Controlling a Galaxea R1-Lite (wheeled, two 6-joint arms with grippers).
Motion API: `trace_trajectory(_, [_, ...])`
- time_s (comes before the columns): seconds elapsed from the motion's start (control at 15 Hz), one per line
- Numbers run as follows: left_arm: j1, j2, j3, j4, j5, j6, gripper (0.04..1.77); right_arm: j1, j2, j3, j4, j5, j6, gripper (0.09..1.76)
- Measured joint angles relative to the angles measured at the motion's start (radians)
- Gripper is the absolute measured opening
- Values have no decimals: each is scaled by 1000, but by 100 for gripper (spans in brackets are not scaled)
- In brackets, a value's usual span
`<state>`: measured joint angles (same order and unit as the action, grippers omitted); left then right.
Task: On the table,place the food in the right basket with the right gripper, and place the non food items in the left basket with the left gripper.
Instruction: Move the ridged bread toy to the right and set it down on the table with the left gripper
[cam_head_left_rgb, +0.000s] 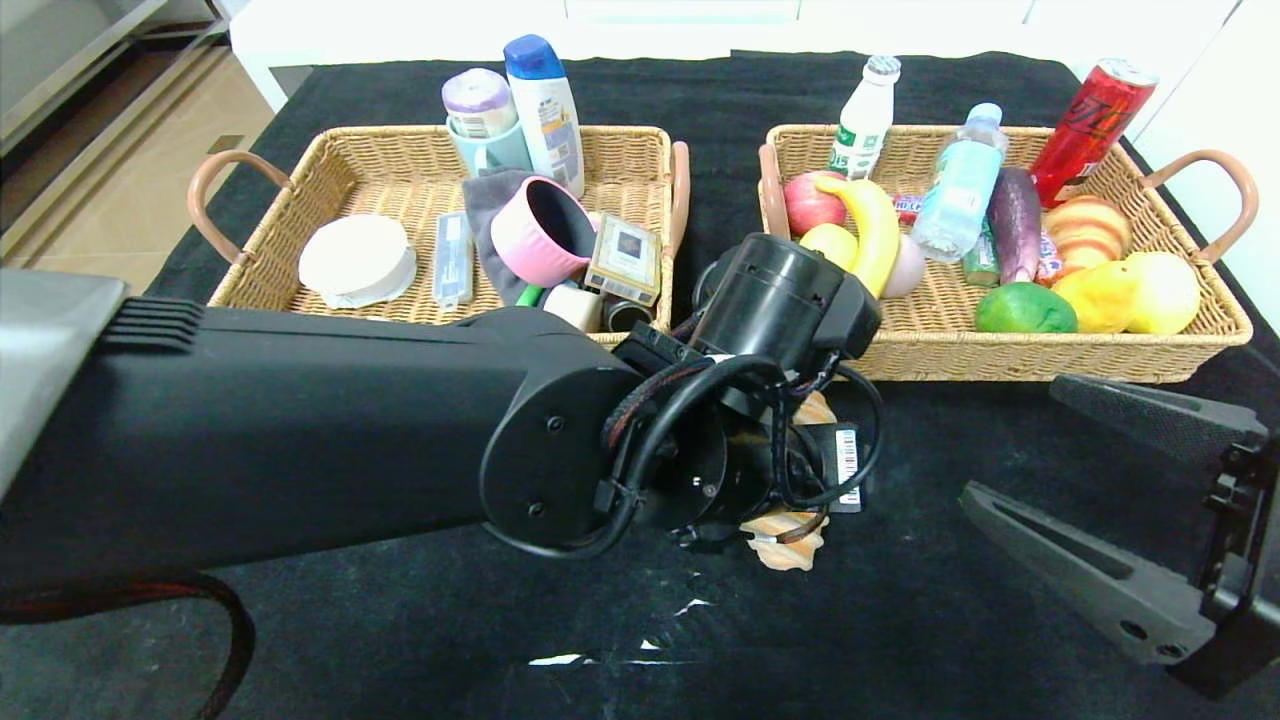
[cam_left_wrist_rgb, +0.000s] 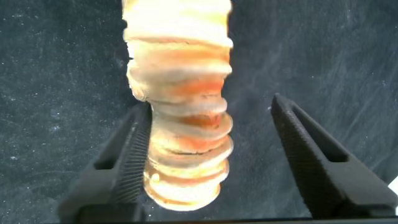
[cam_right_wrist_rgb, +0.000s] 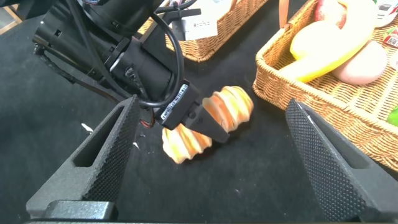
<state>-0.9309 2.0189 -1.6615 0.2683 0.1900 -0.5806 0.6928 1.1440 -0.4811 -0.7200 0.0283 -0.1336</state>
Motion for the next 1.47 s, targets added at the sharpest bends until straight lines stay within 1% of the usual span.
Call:
trace_trajectory(0.2, [0, 0, 0, 1, 3, 3, 153, 4, 4, 2, 0, 0, 0, 171])
trace_trajectory(0.4, [-9, -10, 11, 4, 59, 37, 159, 6, 7, 4, -3, 0, 0, 171])
trace_trajectory(0.6, [-21, -40, 26, 3, 68, 74, 163, 6, 7, 4, -3, 0, 0, 171])
trace_trajectory(0.67, [-26, -50, 31, 3, 85, 80, 164, 6, 7, 4, -3, 0, 0, 171])
trace_trajectory(0.73, [-30, -61, 38, 1, 116, 86, 165, 7, 7, 4, -3, 0, 0, 171])
trace_trajectory(0.93, [-39, -86, 65, 2, 208, 150, 167, 8, 7, 6, -3, 0, 0, 171])
trace_trajectory(1.07, [-46, -111, 100, 7, 232, 206, 168, 15, 6, 7, -3, 0, 0, 171])
trace_trajectory(1.13, [-49, -130, 121, 25, 236, 225, 168, 20, 6, 8, -2, 0, 0, 171])
trace_trajectory(1.2, [-50, -150, 136, 67, 236, 236, 169, 22, 6, 8, -2, 0, 0, 171])
trace_trajectory(1.33, [-51, -197, 154, 183, 228, 267, 169, 24, 7, 9, -1, 0, 0, 171])
trace_trajectory(1.4, [-48, -226, 165, 223, 222, 320, 169, 25, 7, 9, -1, 0, 0, 171])
trace_trajectory(1.47, [-36, -260, 184, 246, 217, 412, 170, 26, 7, 10, -1, 0, 0, 171])
